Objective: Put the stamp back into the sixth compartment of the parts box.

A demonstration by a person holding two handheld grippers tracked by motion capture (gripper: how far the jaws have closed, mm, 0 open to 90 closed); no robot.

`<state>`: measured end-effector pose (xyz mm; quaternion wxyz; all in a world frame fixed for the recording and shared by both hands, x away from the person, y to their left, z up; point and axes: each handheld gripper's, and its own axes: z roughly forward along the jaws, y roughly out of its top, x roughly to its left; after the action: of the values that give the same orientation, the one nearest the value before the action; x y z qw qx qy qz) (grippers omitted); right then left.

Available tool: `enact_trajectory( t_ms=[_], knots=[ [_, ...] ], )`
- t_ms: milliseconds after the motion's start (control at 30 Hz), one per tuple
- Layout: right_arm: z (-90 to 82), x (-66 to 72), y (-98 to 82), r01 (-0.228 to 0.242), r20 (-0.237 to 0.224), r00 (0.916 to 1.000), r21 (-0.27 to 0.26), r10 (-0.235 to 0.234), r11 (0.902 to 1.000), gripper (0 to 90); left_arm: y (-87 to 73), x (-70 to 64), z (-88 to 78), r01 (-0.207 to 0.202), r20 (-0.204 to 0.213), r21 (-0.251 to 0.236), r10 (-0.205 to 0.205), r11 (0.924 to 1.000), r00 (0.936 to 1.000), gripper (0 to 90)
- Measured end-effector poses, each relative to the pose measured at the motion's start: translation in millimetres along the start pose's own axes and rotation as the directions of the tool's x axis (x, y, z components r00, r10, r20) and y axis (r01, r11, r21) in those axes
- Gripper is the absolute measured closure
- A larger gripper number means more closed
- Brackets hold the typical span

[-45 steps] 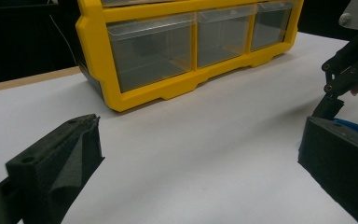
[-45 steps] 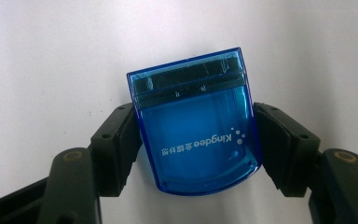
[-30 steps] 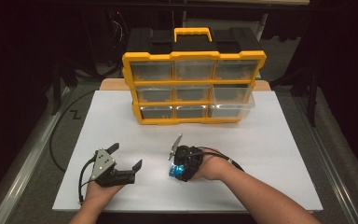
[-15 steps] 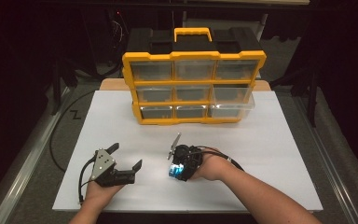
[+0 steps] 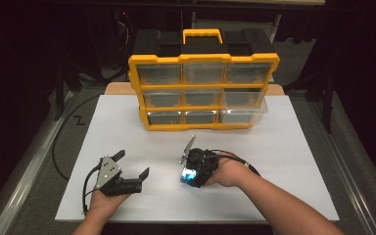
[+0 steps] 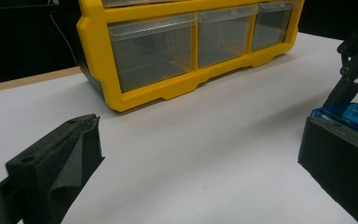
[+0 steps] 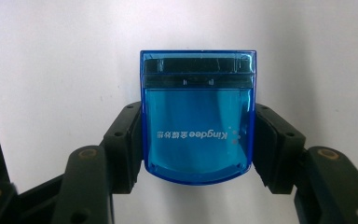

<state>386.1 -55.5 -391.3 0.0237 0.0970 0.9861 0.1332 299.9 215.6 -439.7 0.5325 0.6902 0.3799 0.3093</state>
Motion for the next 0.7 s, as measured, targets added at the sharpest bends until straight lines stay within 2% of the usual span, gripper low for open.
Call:
enact_trajectory(
  t_ms=[333, 700],
  knots=[
    [-9.5, -3.0, -8.5, -0.007, 0.002, 1.0000, -0.009, 0.007, 0.9999, 43.9, -0.1, -0.2, 0.3, 0.000, 0.000, 0.001, 0.000, 1.0000, 1.0000, 0.4],
    [-21.9, -7.8, -23.1, -0.020, 0.018, 0.9996, 0.007, 0.020, 0.9998, 43.8, -0.3, -0.5, 0.7, 0.000, 0.002, 0.001, 0.000, 1.0000, 1.0000, 0.4]
  ],
)
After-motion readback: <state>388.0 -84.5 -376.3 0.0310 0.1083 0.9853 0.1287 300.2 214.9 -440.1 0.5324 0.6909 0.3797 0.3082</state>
